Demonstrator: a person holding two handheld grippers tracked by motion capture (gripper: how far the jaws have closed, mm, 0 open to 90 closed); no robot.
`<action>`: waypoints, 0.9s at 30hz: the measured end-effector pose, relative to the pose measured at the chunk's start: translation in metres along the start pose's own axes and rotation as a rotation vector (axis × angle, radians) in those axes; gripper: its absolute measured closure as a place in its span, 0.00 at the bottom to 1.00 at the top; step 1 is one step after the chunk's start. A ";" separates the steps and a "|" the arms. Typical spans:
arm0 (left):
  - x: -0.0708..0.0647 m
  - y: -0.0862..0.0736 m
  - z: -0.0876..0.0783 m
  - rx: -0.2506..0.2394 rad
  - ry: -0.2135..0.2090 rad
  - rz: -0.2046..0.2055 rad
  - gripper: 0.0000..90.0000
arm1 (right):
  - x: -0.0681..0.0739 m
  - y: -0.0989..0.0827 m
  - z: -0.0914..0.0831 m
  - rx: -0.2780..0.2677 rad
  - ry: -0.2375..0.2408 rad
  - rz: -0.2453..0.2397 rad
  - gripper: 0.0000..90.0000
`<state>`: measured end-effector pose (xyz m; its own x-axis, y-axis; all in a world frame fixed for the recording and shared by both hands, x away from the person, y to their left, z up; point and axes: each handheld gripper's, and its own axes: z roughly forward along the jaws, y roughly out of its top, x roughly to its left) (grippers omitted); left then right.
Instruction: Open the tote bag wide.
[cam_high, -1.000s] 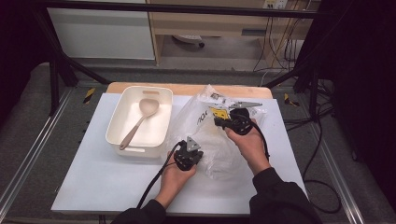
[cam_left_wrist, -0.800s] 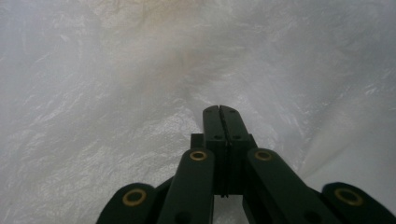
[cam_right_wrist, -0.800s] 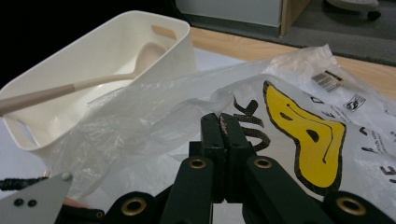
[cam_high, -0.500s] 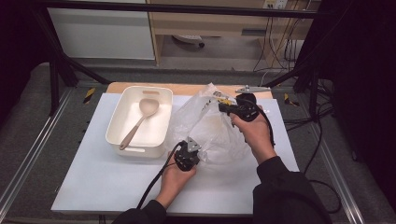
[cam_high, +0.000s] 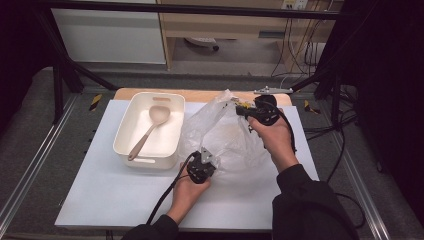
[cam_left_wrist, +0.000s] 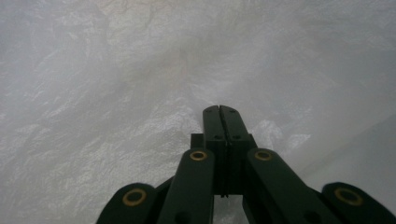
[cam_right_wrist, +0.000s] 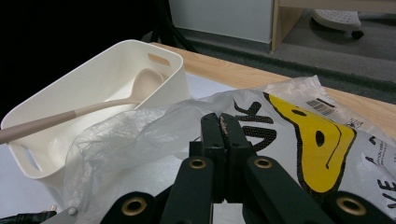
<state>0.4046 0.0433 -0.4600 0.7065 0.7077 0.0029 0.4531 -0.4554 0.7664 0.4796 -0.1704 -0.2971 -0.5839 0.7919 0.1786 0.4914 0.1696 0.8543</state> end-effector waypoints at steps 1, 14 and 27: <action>0.000 0.000 0.000 -0.001 -0.002 -0.003 1.00 | 0.000 0.001 0.000 -0.002 -0.001 0.000 1.00; 0.000 0.000 0.000 -0.003 -0.002 -0.009 1.00 | -0.005 0.014 -0.003 -0.016 -0.016 0.006 1.00; 0.000 0.000 0.000 -0.003 0.000 -0.001 1.00 | -0.010 0.030 -0.014 -0.032 -0.043 -0.005 1.00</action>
<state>0.4048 0.0431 -0.4600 0.7056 0.7086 0.0020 0.4524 -0.4526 0.7684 0.4912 -0.1819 -0.2660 -0.5577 0.8156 0.1540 0.4674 0.1552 0.8703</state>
